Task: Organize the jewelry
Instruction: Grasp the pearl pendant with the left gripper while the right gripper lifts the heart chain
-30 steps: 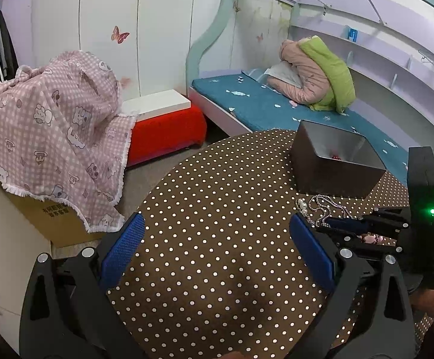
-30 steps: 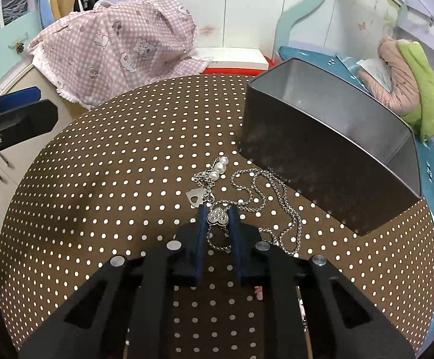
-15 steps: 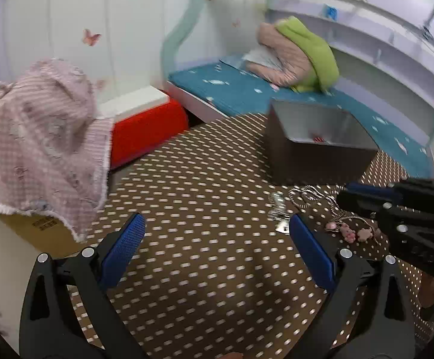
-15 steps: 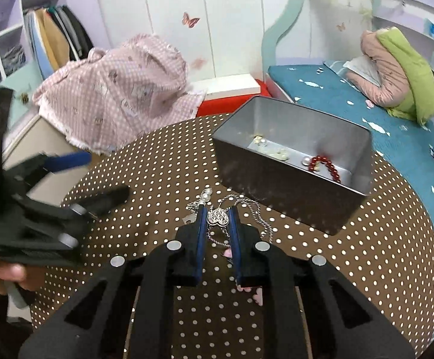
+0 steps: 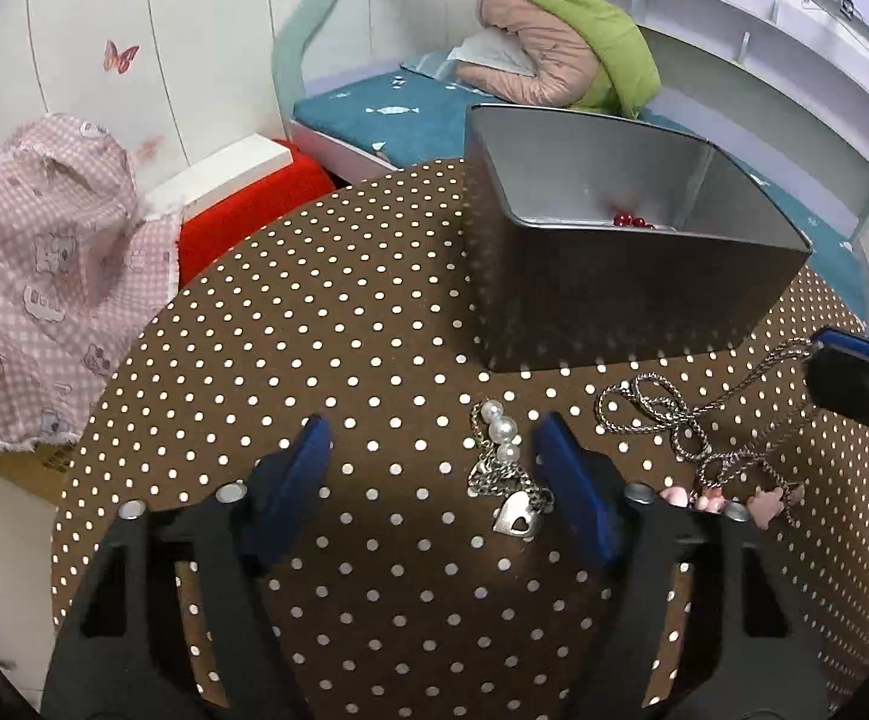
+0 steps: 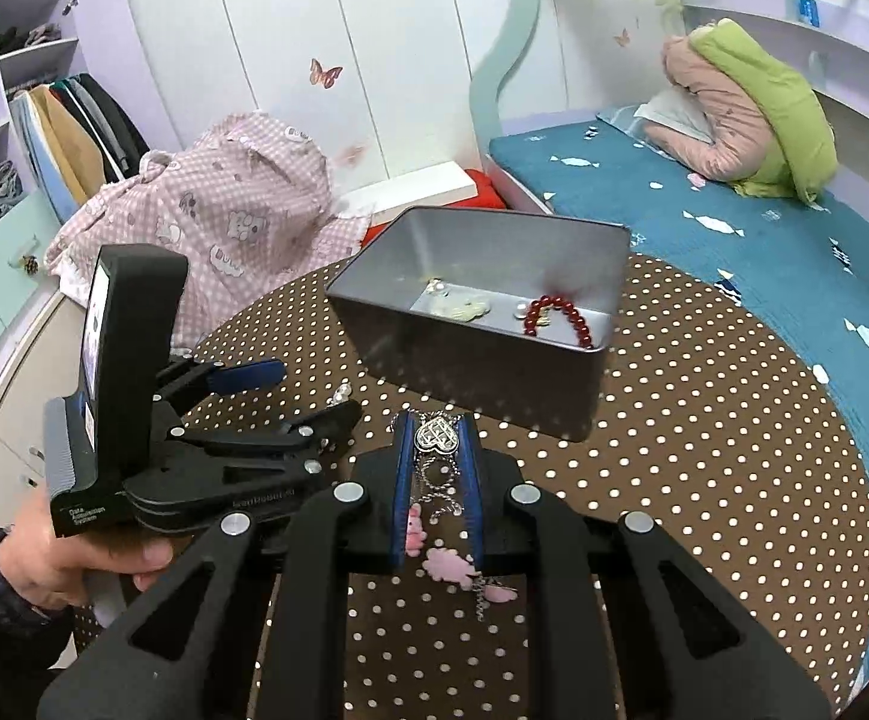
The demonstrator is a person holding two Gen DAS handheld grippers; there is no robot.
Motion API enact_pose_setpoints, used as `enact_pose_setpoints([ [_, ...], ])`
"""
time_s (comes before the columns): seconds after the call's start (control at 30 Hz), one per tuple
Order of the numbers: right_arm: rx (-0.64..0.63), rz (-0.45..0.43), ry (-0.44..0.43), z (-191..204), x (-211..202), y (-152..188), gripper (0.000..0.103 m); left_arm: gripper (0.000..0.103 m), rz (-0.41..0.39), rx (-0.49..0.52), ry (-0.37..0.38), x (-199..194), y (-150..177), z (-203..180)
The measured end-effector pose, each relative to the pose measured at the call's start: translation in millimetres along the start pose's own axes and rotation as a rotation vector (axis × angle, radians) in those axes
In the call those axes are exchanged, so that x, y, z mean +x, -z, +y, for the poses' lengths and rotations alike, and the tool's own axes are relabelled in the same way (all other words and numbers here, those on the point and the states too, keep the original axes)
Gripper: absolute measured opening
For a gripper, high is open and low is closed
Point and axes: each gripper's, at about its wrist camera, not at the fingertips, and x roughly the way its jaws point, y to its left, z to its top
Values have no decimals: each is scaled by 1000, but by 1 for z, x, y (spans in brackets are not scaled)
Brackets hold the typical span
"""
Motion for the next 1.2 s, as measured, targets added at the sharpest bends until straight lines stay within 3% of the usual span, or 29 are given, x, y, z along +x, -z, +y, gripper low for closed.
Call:
enact_pose_setpoints([
  [0.07, -1, -6, -6, -1, -4, -2, 13, 38, -4, 29, 17, -2, 0, -6],
  [0.1, -4, -11, -9, -1, -6, -3, 13, 30, -3, 37, 27, -4, 0, -8],
  [0.13, -8, -14, -10, 0, -7, -5, 13, 14, 0, 43, 39, -5, 1, -10],
  [0.17, -16, -19, -10, 1, -10, -7, 13, 9, 4, 46, 52, -7, 1, -12],
  [0.27, -40, -37, -17, 5, -19, -15, 13, 9, -7, 39, 81, -15, 2, -13],
  [0.63, -138, -157, -17, 26, -70, -61, 13, 9, -159, 43, 106, -89, -21, -7],
  [1.2, -217, -307, 47, 41, -121, -135, 13, 9, -314, 62, 190, -153, -104, -6],
])
